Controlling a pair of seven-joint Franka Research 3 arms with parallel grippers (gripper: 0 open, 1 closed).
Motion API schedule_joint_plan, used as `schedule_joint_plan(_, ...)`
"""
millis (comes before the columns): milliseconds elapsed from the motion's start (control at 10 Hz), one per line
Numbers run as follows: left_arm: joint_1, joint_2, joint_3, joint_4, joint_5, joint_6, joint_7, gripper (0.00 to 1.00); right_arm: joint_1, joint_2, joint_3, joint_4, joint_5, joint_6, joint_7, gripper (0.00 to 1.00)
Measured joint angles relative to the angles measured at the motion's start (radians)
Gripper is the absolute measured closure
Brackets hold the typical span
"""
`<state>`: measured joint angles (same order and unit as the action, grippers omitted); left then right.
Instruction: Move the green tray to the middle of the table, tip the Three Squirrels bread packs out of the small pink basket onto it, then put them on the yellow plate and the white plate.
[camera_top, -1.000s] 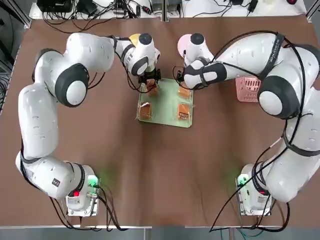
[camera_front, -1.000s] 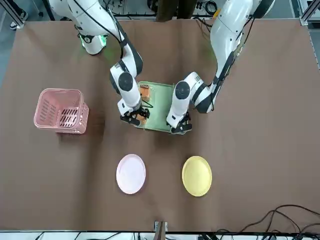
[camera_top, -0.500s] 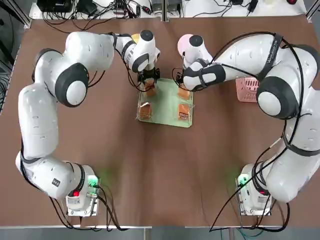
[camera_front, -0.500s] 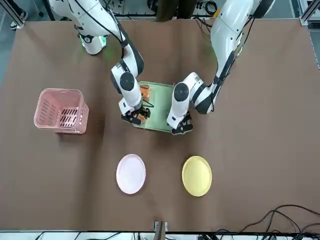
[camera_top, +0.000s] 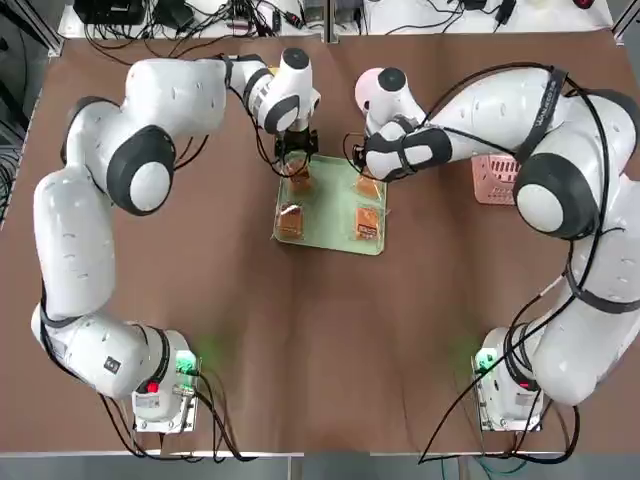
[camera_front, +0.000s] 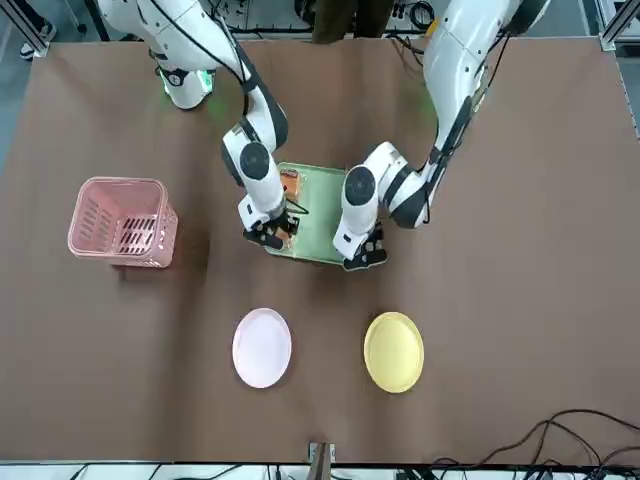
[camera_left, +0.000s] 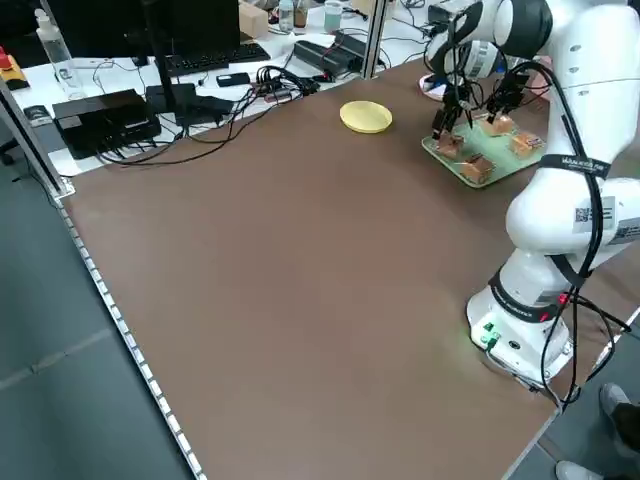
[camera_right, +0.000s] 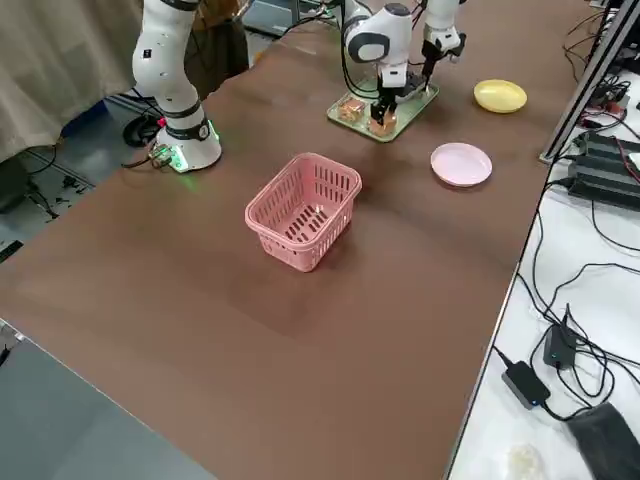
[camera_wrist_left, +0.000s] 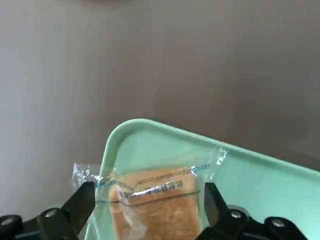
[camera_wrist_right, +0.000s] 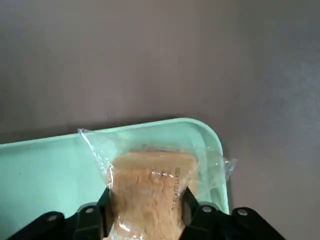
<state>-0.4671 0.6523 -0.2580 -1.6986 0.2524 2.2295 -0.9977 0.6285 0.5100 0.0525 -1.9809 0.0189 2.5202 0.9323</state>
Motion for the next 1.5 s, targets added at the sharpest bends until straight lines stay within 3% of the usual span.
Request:
schedule_joint_plan(100, -0.001, -0.007, -0.002, 0.001, 0.000, -0.013, 0.000, 0.03, 0.000, -0.001, 0.000, 0.001, 0.000, 0.000, 0.000, 0.51)
schedule_joint_plan(900, -0.019, 0.006, -0.008, -0.016, 0.000, -0.030, -0.062, 0.00, -0.009, -0.001, -0.017, 0.029, 0.000, -0.014, 0.000, 0.51)
schedule_joint_plan(1300, -0.032, 0.019, -0.009, -0.020, 0.000, -0.028, -0.063, 0.00, -0.046, 0.000, -0.024, 0.148, 0.000, -0.165, -0.002, 0.51)
schedule_joint_plan(1500, -0.032, 0.027, -0.009, -0.020, 0.000, -0.014, -0.063, 0.00, -0.070, 0.000, -0.024, 0.183, -0.001, -0.187, -0.016, 0.51)
